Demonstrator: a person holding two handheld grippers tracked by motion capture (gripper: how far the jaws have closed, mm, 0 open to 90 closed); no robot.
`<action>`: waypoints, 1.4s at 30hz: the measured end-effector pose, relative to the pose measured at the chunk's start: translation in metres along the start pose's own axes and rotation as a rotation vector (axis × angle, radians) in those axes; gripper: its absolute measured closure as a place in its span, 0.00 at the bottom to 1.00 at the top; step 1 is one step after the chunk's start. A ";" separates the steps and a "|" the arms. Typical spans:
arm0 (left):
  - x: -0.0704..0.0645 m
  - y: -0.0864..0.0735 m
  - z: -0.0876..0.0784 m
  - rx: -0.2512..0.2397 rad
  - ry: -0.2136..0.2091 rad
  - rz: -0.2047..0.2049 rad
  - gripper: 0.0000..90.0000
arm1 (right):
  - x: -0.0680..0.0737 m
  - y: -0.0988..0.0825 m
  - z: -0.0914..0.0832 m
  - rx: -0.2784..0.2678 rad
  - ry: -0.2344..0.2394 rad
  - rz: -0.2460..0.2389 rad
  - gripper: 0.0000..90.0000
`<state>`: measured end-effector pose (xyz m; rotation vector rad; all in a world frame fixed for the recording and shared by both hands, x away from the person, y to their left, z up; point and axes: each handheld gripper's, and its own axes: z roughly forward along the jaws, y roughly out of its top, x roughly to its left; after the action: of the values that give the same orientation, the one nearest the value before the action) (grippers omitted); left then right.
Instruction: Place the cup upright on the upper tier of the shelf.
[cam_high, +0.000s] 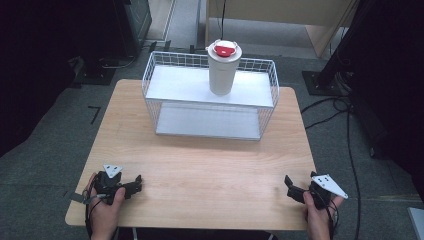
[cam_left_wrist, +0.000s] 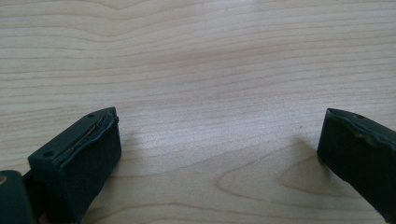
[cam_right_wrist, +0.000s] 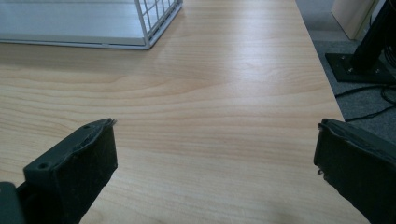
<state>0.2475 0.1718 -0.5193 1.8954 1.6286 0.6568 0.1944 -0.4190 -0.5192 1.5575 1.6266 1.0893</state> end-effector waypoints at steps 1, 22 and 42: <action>0.000 0.000 0.000 0.000 0.000 0.000 0.00 | 0.000 -0.001 -0.001 0.003 -0.005 0.004 0.00; 0.000 0.000 0.000 -0.001 0.001 0.001 0.00 | 0.003 -0.008 0.000 0.257 -0.074 -0.099 0.00; 0.000 0.000 0.000 0.000 0.000 0.000 0.00 | 0.001 -0.007 0.004 0.306 -0.011 -0.084 0.00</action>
<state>0.2475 0.1718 -0.5193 1.8952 1.6283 0.6574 0.1942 -0.4174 -0.5266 1.6629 1.9024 0.8140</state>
